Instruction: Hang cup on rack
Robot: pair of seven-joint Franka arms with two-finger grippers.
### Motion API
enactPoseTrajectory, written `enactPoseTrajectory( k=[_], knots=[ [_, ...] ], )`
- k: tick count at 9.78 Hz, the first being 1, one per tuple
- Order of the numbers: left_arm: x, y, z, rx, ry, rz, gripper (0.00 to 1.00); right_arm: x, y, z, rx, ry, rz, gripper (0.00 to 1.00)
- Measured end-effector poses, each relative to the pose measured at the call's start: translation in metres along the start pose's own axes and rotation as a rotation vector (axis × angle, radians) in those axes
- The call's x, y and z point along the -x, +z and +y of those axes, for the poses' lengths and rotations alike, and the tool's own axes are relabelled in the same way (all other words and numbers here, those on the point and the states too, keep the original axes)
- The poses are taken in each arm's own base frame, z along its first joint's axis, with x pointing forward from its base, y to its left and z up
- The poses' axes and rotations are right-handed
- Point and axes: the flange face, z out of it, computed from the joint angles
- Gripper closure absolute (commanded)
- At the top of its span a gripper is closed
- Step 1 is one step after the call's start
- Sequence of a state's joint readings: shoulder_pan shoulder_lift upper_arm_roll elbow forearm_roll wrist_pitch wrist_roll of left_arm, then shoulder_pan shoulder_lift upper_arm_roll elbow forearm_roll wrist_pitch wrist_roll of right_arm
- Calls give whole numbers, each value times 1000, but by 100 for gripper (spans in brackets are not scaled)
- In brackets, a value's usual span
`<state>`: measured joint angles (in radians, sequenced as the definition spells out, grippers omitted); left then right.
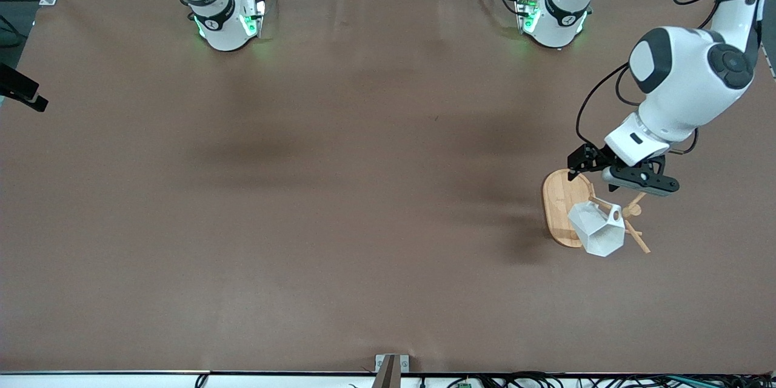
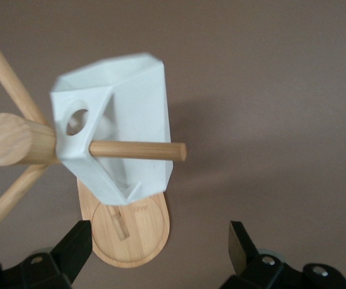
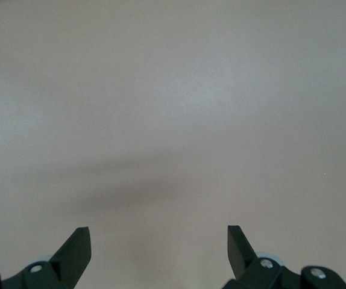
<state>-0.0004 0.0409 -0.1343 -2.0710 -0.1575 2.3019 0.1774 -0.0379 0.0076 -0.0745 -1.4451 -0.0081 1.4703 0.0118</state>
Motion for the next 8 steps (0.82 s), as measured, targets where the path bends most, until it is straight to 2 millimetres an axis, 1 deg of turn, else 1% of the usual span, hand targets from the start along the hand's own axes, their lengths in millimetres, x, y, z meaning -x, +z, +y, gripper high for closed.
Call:
enactPoseTrajectory(
  k=[1, 2, 3, 4, 5, 6, 7, 8],
  knots=[
    [-1, -30, 10, 7, -40, -22, 0, 0, 0, 0, 0, 0, 0, 0],
    [-1, -62, 23, 9, -80, -39, 0, 0, 0, 0, 0, 0, 0, 0],
    [-2, -96, 31, -17, -89, -54, 0, 0, 0, 0, 0, 0, -1, 0],
    [-3, -131, 32, -47, -82, -70, 0, 0, 0, 0, 0, 0, -1, 0],
    [-4, -162, 29, -60, -68, -77, 0, 0, 0, 0, 0, 0, -1, 0],
    [-7, -185, 24, -64, -45, -67, 0, 0, 0, 0, 0, 0, -1, 0],
    [-8, -202, 21, -64, -33, -69, 0, 0, 0, 0, 0, 0, -1, 0],
    [-4, -218, 21, -63, -33, -103, 0, 0, 1, 0, 0, 0, -1, 0]
  ],
)
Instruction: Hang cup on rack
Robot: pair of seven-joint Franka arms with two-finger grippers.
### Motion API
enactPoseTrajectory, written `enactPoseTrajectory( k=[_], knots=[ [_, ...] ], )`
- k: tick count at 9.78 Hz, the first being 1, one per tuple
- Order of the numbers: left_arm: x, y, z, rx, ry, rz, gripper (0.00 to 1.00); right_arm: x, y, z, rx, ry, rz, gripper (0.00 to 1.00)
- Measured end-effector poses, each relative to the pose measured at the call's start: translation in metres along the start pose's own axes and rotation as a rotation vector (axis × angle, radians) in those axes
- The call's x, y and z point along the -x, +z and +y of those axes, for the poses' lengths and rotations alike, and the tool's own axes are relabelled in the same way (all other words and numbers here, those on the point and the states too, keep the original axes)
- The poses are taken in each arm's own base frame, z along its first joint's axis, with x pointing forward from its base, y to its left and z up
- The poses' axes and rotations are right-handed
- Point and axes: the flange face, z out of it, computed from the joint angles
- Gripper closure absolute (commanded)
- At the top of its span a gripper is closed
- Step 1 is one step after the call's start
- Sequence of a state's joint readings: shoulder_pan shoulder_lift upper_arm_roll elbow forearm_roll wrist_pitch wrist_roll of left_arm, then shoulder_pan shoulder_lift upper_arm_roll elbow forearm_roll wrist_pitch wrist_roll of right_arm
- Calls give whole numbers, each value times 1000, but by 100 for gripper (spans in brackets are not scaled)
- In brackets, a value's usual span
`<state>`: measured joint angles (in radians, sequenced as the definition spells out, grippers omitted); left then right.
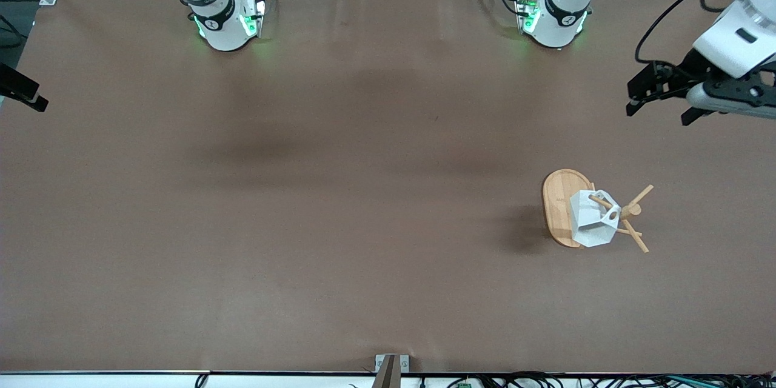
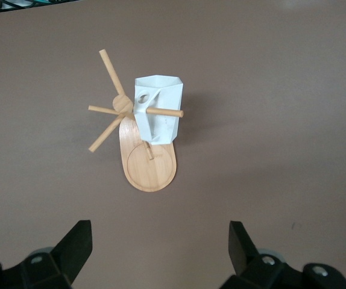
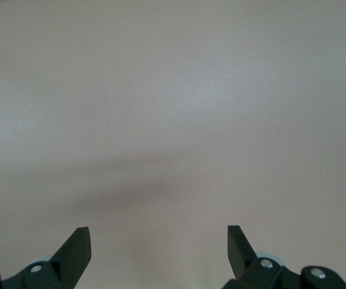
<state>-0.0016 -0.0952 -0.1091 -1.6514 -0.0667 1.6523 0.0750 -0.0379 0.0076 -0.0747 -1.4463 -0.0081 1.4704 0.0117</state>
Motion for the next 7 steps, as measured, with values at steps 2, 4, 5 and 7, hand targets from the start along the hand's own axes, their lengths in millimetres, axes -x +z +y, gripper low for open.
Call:
enactPoseTrajectory(
  k=[2, 4, 5, 7],
  knots=[
    [14, -16, -9, 3, -23, -79, 0, 0, 0, 0, 0, 0, 0, 0],
    [25, -28, -17, -20, -43, -97, 0, 0, 0, 0, 0, 0, 0, 0],
    [32, -36, -15, -38, -55, -97, 0, 0, 0, 0, 0, 0, 0, 0],
    [41, -48, -7, -48, -61, -89, 0, 0, 0, 0, 0, 0, 0, 0]
  ],
)
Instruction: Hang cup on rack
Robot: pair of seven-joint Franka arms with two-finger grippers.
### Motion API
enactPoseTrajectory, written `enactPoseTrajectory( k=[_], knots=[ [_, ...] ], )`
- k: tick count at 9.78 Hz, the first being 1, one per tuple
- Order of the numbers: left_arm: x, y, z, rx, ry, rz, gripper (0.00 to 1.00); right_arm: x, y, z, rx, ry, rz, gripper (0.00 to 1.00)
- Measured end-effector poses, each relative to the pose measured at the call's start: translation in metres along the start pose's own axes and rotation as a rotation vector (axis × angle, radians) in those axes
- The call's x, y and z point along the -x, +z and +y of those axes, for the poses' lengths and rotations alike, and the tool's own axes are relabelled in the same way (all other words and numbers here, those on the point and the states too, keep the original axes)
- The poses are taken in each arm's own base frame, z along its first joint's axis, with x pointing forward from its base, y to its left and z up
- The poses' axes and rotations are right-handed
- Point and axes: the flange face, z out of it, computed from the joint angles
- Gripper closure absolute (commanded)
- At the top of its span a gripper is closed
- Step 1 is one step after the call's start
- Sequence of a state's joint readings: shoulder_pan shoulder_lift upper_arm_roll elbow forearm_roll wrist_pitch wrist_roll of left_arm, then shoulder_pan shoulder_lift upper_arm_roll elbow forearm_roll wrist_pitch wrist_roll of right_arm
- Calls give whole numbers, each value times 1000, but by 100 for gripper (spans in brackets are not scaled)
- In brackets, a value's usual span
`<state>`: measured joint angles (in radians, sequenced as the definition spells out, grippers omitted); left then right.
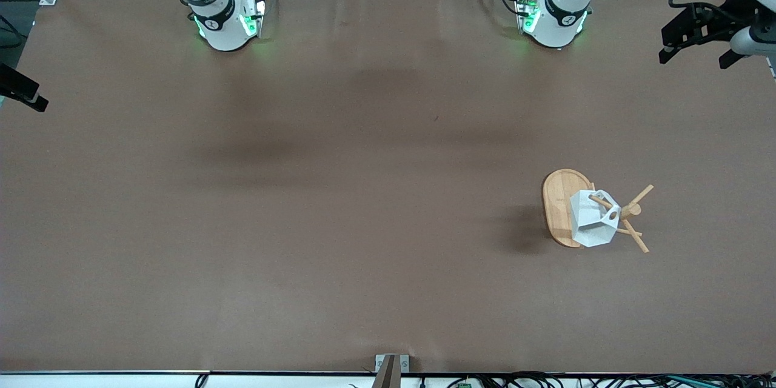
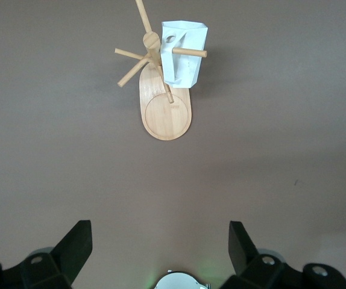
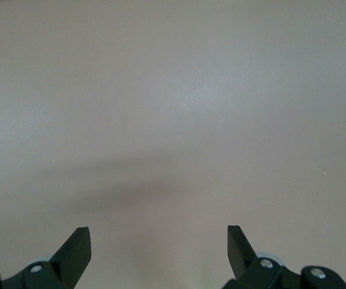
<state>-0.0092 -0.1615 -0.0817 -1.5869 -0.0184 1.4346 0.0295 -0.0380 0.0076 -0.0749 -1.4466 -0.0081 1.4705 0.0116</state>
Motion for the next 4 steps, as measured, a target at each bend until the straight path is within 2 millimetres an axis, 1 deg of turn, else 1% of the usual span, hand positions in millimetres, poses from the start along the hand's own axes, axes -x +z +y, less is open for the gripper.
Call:
enactPoseTrajectory(
  k=[3, 4],
  knots=[
    [2, 1, 13, -4, -3, -16, 0, 1, 1, 0, 0, -4, -11, 0],
    [2, 1, 14, -18, -6, -17, 0, 1, 1, 0, 0, -4, -11, 0]
  ],
)
